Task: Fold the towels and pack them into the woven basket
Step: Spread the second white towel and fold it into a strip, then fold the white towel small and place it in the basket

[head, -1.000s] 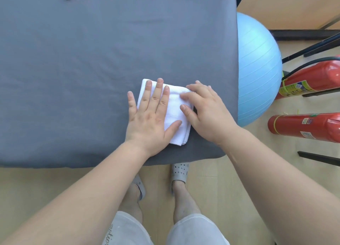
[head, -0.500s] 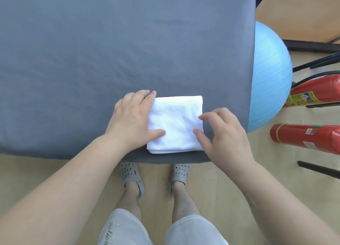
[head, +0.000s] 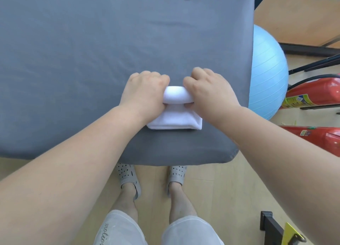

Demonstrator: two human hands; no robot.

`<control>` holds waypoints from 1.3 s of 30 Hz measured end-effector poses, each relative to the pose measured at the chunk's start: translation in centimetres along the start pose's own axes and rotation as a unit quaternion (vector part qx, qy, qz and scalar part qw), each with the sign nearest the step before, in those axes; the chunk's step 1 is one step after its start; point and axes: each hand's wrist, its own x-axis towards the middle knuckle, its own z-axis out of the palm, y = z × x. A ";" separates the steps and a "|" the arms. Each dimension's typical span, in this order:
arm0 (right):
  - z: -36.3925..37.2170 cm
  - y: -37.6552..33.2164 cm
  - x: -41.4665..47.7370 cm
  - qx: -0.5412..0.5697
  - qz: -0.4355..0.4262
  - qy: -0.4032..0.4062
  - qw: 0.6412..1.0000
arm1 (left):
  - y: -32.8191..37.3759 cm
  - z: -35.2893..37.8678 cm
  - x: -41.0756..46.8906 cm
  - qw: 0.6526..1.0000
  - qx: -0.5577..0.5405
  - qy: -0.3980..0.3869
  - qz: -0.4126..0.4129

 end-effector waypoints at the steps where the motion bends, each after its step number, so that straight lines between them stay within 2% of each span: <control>1: 0.3 0.2 -0.5 0.009 0.011 0.072 0.997 | -0.2 0.0 -0.1 0.999 -0.003 0.036 0.006; 2: 0.6 0.4 -1.1 0.022 0.018 0.099 0.995 | -0.3 0.1 -0.4 0.998 -0.005 0.065 0.018; 3: 0.9 0.5 -1.8 0.037 0.015 0.092 0.995 | -0.3 0.2 -0.8 0.996 -0.002 0.086 0.031; 5: 1.2 0.4 -3.4 0.072 0.004 0.029 0.997 | 0.1 0.5 -1.9 0.991 0.004 0.124 0.040; 8: 2.4 0.0 -5.8 0.066 -0.010 0.020 0.998 | 0.4 2.4 -3.9 0.984 -0.026 0.168 0.043; 12: 5.1 -1.3 -7.7 0.033 -0.021 0.133 0.990 | 1.2 4.2 -6.9 0.994 -0.052 0.092 0.024; 14: 5.8 -1.9 -8.5 0.024 -0.006 0.151 0.988 | 1.9 4.4 -8.0 0.997 -0.056 0.052 0.018; 16: 6.2 -2.6 -9.3 0.021 0.012 0.121 0.992 | 2.2 5.1 -8.8 0.999 -0.036 0.017 0.013; 20: 6.6 -4.3 -11.0 0.009 0.027 0.009 1.000 | 2.0 6.7 -9.4 1.000 -0.002 -0.026 -0.002; 23: 6.2 -5.2 -10.8 0.023 0.050 -0.014 0.998 | 1.8 7.6 -9.3 0.999 -0.002 -0.040 -0.001; 28: 3.5 -3.9 -5.8 0.065 0.070 0.137 0.986 | 1.6 8.1 -9.2 0.998 0.014 -0.053 0.005; 30: 3.5 -3.7 -3.8 0.042 0.079 0.114 0.989 | 1.4 8.0 -9.3 0.998 0.010 -0.062 0.009; 33: 4.7 -4.0 -3.2 0.016 0.085 0.034 0.996 | 1.0 7.3 -9.2 0.996 -0.057 -0.070 0.002; 36: 4.9 -3.9 -3.9 0.040 0.096 0.000 0.995 | 1.6 5.2 -8.7 0.989 -0.114 -0.089 -0.026; 39: 3.5 -4.0 -4.3 0.040 0.069 -0.062 0.995 | 2.2 3.1 -7.6 0.992 -0.064 -0.103 -0.042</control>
